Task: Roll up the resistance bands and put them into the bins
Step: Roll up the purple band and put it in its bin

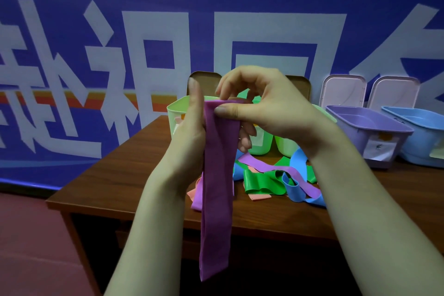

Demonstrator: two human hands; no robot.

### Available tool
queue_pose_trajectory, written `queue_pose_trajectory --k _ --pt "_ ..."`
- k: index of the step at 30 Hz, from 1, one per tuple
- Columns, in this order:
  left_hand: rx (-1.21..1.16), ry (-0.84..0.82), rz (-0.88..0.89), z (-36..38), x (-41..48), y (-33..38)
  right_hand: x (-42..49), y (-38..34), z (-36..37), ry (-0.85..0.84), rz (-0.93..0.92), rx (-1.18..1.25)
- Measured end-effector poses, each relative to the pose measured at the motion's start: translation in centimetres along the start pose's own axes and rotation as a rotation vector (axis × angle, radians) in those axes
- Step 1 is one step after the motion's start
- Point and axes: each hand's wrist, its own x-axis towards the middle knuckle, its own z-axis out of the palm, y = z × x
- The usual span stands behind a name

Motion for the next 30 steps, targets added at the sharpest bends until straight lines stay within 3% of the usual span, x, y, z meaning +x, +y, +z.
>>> queue_pose_trajectory --k 4,8,10,13,16,18,22,27,30 --pt "-0.018 -0.013 0.062 -0.9 -0.2 -0.5 0.6 1.0 0.5 -0.003 0.021 0.022" --pt "-0.093 0.143 0.042 -3.1 -0.8 -1.1 0.6 3.0 1.0 -0.145 0.133 0.32" --pt "-0.11 0.206 0.043 -4.6 -1.0 -1.4 0.6 5.1 1.7 -0.167 0.236 0.334" --pt "-0.05 0.288 -0.013 -6.1 -1.5 -2.1 0.4 9.0 3.2 -0.347 0.415 -0.026" --pt "-0.055 0.279 -0.056 -6.4 -2.3 -2.4 -0.5 12.0 5.0 -0.605 0.569 -0.411" --pt "-0.086 0.268 -0.081 -6.4 -2.7 -2.4 -1.4 13.0 6.3 -0.688 0.613 -0.594" --pt "-0.229 0.24 -0.097 -6.7 -3.1 -2.5 -3.0 14.9 7.8 -0.601 0.543 -0.679" --pt "-0.22 0.268 -0.12 -7.1 -3.1 -3.0 -2.7 15.1 7.5 -0.481 0.447 -0.699" --pt "-0.206 0.307 -0.136 -7.1 -2.5 -3.3 -1.7 14.7 6.5 -0.292 0.398 -0.702"
